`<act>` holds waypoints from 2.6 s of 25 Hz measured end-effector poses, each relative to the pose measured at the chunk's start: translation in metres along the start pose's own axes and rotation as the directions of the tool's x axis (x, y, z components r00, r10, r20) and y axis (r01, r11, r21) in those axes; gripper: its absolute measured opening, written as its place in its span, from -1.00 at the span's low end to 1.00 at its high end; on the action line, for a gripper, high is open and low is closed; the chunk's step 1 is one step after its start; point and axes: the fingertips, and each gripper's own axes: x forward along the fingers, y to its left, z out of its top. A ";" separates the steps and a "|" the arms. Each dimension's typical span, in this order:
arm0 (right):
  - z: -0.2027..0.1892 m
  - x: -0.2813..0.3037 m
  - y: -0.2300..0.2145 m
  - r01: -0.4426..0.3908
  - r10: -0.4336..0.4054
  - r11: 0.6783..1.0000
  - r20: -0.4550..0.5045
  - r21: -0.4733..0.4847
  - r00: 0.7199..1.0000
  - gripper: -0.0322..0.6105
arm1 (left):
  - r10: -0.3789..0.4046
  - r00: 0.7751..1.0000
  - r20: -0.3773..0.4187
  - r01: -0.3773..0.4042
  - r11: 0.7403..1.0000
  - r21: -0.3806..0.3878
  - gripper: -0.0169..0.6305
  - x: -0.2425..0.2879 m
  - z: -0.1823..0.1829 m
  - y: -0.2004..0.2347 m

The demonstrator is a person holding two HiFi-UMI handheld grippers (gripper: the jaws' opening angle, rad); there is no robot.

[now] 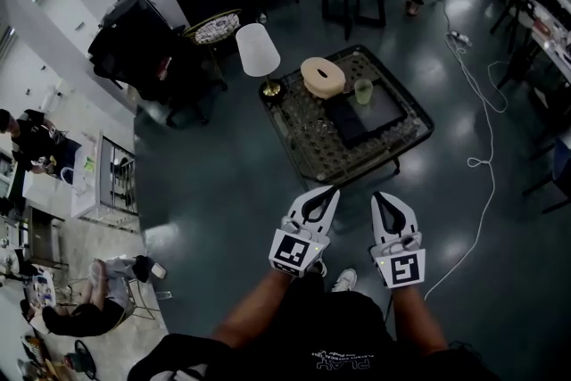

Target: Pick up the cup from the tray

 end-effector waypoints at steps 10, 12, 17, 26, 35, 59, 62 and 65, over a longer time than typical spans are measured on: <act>-0.012 0.061 0.001 -0.041 0.042 0.999 -0.036 0.006 0.999 -0.87 | -0.010 1.000 0.003 0.010 0.999 -0.035 -0.92 0.037 -0.009 0.042; -0.012 0.080 0.000 -0.055 0.055 0.998 -0.026 0.012 0.998 -0.87 | -0.005 1.000 -0.013 0.005 1.000 0.001 -0.92 0.046 -0.011 0.059; -0.007 0.122 -0.012 -0.029 0.029 0.999 0.015 0.033 0.999 -0.87 | -0.002 1.000 0.009 0.002 0.999 -0.046 -0.92 0.065 -0.012 0.099; -0.020 0.184 -0.019 -0.005 0.004 1.000 -0.016 -0.007 1.000 -0.87 | -0.022 1.000 0.020 0.022 0.999 -0.032 -0.92 0.093 -0.007 0.162; -0.026 0.226 -0.024 0.060 -0.061 0.998 -0.040 -0.037 0.997 -0.87 | -0.066 0.996 0.058 0.065 0.998 0.022 -0.92 0.112 0.005 0.209; -0.057 0.273 -0.120 0.055 -0.058 0.998 -0.074 -0.034 0.996 -0.87 | -0.049 0.997 0.064 0.052 0.998 -0.038 -0.92 0.221 -0.006 0.219; -0.064 0.274 -0.144 0.039 -0.041 0.999 -0.088 -0.025 0.995 -0.87 | -0.042 0.999 0.023 0.043 0.999 -0.014 -0.92 0.244 -0.009 0.211; -0.073 0.276 -0.169 0.028 -0.030 0.999 -0.095 -0.021 0.995 -0.87 | -0.027 1.000 0.001 0.027 1.000 -0.011 -0.92 0.265 -0.014 0.205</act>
